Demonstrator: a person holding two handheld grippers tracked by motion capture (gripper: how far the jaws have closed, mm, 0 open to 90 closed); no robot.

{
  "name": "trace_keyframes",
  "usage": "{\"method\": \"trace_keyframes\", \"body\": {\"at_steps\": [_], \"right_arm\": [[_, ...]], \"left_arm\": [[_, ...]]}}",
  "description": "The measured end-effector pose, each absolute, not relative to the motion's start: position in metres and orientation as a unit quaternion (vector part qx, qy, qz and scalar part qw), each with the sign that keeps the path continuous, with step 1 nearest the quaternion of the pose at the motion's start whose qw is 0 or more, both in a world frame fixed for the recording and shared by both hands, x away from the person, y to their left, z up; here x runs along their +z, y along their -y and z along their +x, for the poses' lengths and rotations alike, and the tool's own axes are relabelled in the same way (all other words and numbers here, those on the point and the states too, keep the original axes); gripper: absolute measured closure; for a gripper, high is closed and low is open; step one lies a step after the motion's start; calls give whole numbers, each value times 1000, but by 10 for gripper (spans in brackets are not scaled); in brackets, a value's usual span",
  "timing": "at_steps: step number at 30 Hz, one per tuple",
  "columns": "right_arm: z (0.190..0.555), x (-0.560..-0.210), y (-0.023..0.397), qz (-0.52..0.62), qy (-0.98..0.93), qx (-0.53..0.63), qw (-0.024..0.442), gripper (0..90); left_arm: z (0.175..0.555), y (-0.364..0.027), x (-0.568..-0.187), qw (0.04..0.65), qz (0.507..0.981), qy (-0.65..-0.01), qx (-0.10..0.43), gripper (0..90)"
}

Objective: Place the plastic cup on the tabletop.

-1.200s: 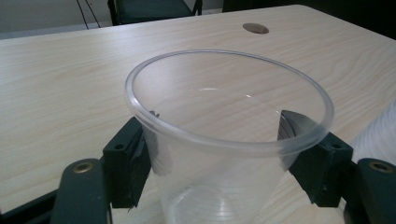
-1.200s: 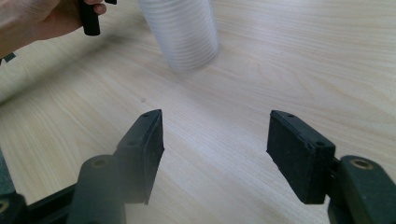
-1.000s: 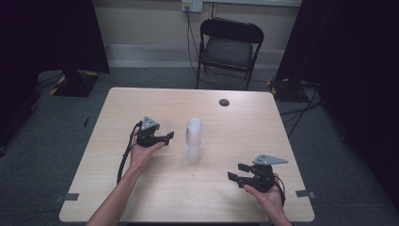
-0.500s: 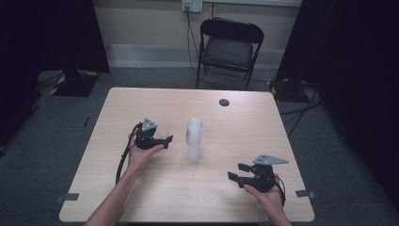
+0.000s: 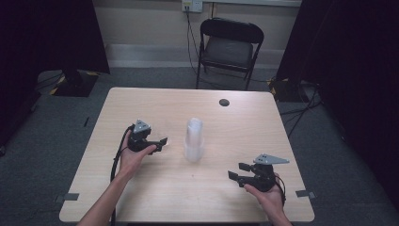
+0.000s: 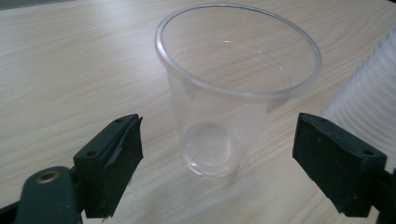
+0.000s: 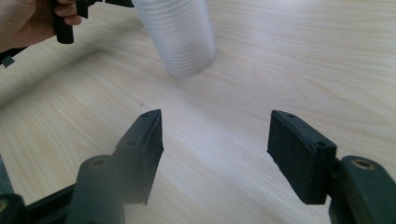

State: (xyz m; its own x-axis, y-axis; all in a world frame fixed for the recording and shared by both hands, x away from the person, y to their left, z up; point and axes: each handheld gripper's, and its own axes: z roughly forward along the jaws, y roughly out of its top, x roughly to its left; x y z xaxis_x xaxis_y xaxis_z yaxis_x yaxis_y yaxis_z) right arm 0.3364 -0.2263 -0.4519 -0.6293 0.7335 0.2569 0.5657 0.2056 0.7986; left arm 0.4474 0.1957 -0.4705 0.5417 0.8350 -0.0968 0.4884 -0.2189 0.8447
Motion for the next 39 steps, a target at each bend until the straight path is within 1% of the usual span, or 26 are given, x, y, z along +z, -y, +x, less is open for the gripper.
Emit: {"method": "trace_keyframes", "body": {"at_steps": [2, 7, 11, 17, 18, 22, 28, 31, 35, 37, 39], "right_arm": [[336, -452, 227, 421, -771, 469, 90, 356], [337, -452, 228, 423, -770, 468, 92, 355], [337, -452, 228, 427, -768, 468, 93, 352], [338, -453, 229, 433, -765, 468, 94, 345], [338, -453, 229, 434, -764, 468, 94, 345], [338, -453, 229, 435, -765, 465, 94, 344], [338, -453, 231, 439, -764, 463, 95, 343], [338, -453, 232, 441, -763, 463, 96, 342], [338, -454, 233, 444, -762, 461, 100, 341], [338, -454, 234, 445, -762, 459, 105, 341], [338, -454, 235, 446, -761, 459, 107, 341]], "left_arm": [[446, -200, -470, 447, 755, -442, 186, 158], [437, -208, -466, 447, 755, -441, 189, 160], [431, -220, -464, 449, 749, -457, 167, 171], [420, -234, -461, 445, 745, -466, 174, 171], [414, -238, -456, 442, 743, -469, 182, 171], [405, -244, -448, 437, 740, -476, 185, 179], [390, -246, -443, 431, 749, -469, 181, 178], [376, -248, -443, 439, 746, -467, 180, 179], [360, -246, -443, 430, 752, -463, 187, 178], [350, -242, -442, 445, 750, -454, 182, 176], [339, -238, -442, 440, 756, -442, 197, 175]]}}
